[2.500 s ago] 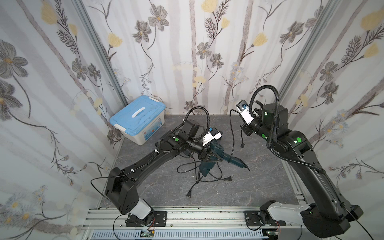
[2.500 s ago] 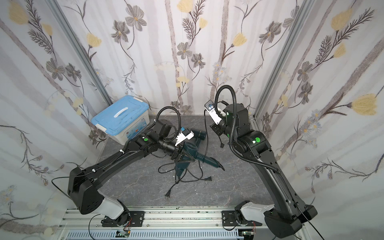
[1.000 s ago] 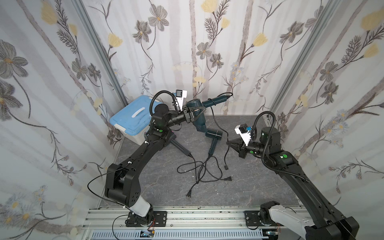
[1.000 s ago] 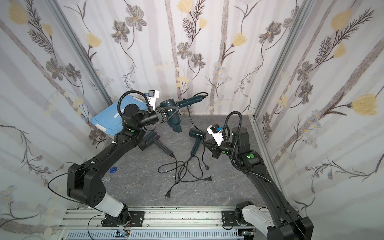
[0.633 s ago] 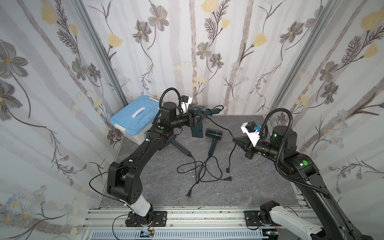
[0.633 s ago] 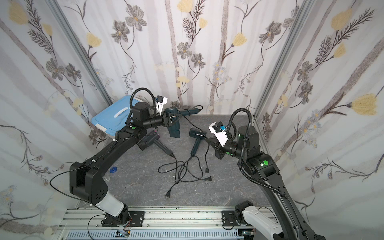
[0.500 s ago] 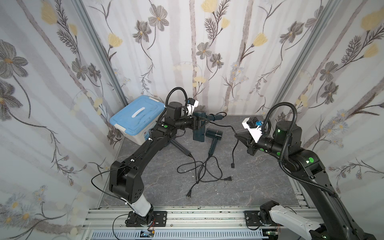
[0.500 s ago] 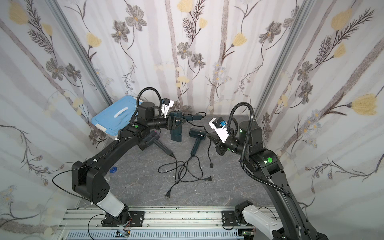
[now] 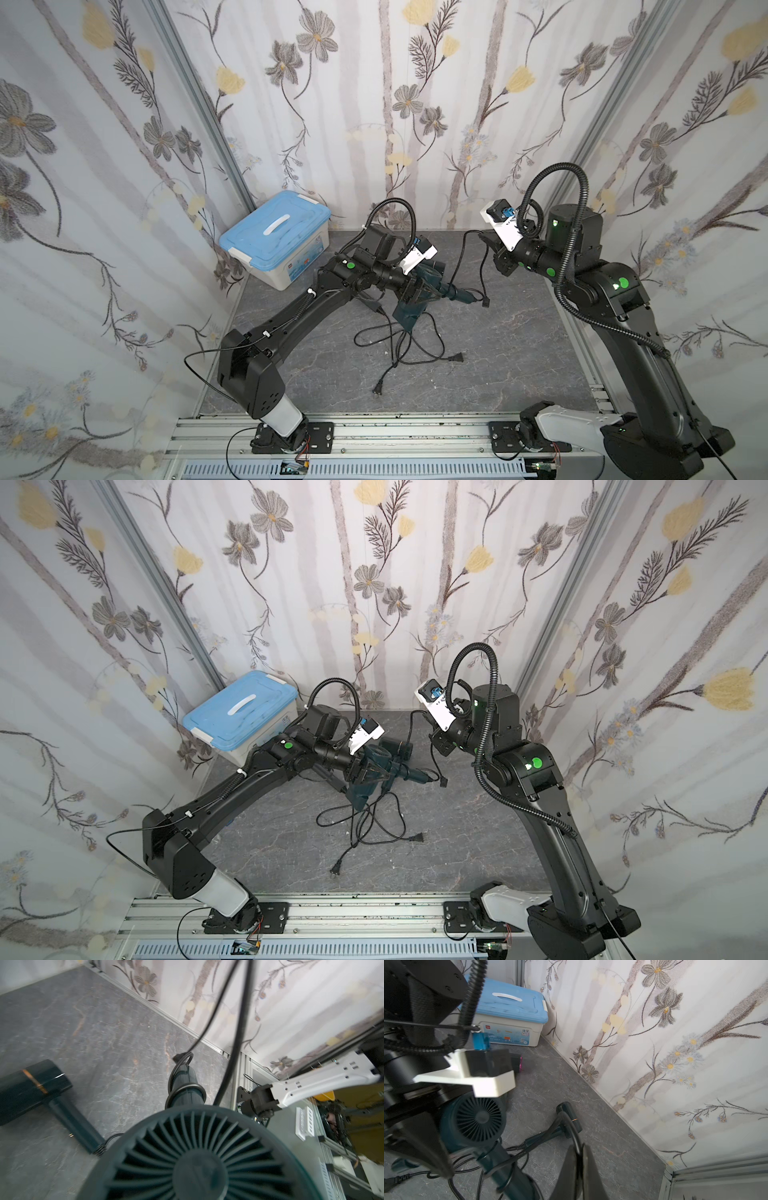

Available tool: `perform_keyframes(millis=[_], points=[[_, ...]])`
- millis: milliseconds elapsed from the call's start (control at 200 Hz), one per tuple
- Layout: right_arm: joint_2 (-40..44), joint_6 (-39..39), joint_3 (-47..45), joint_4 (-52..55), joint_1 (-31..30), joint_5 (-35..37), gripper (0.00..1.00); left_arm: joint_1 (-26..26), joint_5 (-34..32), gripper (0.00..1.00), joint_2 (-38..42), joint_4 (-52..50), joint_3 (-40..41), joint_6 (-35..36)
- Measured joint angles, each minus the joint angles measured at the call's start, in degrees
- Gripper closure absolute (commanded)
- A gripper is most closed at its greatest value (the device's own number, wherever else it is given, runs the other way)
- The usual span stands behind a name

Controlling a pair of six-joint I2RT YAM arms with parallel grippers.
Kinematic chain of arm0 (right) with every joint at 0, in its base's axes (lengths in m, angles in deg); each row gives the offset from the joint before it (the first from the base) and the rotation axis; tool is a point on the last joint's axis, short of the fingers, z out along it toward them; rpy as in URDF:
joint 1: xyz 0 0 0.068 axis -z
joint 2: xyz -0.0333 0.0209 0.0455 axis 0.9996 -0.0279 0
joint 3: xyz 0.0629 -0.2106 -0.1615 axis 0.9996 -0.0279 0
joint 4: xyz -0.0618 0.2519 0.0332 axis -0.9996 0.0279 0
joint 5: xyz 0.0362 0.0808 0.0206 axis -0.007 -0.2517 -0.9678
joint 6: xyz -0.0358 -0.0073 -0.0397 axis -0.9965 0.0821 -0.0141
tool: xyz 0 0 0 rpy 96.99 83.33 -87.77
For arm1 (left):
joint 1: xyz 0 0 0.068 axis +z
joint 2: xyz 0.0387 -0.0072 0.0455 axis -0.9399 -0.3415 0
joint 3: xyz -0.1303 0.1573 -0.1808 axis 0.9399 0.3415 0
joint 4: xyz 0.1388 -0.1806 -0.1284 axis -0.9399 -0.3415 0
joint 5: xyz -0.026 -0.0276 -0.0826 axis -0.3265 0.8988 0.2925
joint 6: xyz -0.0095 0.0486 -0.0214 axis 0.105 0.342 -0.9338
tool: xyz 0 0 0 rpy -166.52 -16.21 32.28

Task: Wrap the cord around the hair dryer
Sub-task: Wrap the power cord around the hair dryer.

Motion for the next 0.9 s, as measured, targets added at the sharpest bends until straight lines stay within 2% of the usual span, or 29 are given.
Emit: perform_keyframes(millis=[170, 340, 560, 679, 899], points=[[-5.9, -1.4, 1.2, 0.0, 3.9, -6.2, 1.00, -1.6, 6.4, 1.00, 4.7, 1.7, 3.4, 1.5], [-9.6, -1.2, 1.4, -1.3, 7.8, -15.9, 1.00, -0.5, 10.8, 1.00, 9.2, 7.0, 3.7, -1.2], [-10.6, 2.4, 0.1, -7.0, 12.8, -27.1, 1.00, 4.7, 17.6, 1.00, 11.5, 25.6, 6.7, -14.4], [-12.2, 5.3, -1.0, -9.6, 15.4, -33.3, 1.00, 6.4, 18.4, 1.00, 11.6, 34.9, 8.4, -21.1], [-11.9, 9.2, -8.5, -13.3, 16.1, -39.9, 1.00, 8.9, 18.3, 1.00, 11.4, 49.9, 10.1, -32.2]])
